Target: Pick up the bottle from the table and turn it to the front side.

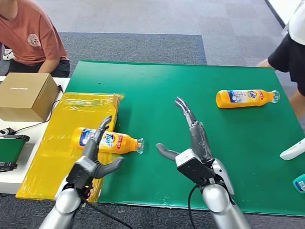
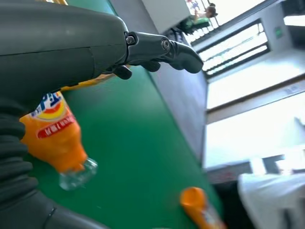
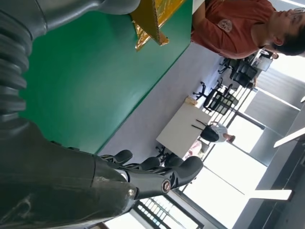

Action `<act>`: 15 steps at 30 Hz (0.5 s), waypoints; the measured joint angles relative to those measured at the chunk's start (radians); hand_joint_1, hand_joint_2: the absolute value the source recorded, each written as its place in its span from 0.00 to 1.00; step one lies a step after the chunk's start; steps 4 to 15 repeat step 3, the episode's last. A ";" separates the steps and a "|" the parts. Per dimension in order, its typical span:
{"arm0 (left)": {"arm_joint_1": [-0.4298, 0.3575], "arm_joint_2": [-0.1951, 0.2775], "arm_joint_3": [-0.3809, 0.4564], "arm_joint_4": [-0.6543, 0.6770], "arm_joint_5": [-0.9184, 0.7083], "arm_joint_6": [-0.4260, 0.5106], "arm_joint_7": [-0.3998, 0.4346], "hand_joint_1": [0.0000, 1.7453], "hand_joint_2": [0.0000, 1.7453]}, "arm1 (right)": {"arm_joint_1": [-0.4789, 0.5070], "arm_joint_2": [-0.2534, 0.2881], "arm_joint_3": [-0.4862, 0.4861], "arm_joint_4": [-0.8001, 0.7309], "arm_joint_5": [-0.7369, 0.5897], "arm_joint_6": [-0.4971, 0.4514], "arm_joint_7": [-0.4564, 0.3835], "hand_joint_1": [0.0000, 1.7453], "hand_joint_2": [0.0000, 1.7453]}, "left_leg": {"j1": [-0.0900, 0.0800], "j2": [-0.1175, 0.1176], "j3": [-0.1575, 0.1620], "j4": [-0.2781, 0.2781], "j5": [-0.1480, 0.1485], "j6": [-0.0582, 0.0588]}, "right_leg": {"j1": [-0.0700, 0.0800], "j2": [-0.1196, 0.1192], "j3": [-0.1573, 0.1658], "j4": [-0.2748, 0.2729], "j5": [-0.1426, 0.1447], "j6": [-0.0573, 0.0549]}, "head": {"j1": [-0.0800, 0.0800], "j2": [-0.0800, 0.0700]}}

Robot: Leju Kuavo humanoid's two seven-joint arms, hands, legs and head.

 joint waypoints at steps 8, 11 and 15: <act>0.062 0.002 0.037 -0.101 0.193 -0.098 -0.062 0.00 1.00 | 0.026 0.000 -0.005 -0.015 -0.031 0.012 -0.014 0.00 1.00 | 0.000 0.000 0.000 0.000 -0.001 0.000 | 0.000 0.000 0.000 0.000 0.000 0.000 | 0.000 0.000; 0.062 0.002 0.037 -0.101 0.193 -0.098 -0.062 0.00 1.00 | 0.026 0.000 -0.005 -0.015 -0.031 0.012 -0.014 0.00 1.00 | 0.000 0.000 0.000 0.000 -0.001 0.000 | 0.000 0.000 0.000 0.000 0.000 0.000 | 0.000 0.000; 0.062 0.002 0.037 -0.101 0.193 -0.098 -0.062 0.00 1.00 | 0.026 0.000 -0.005 -0.015 -0.031 0.012 -0.014 0.00 1.00 | 0.000 0.000 0.000 0.000 -0.001 0.000 | 0.000 0.000 0.000 0.000 0.000 0.000 | 0.000 0.000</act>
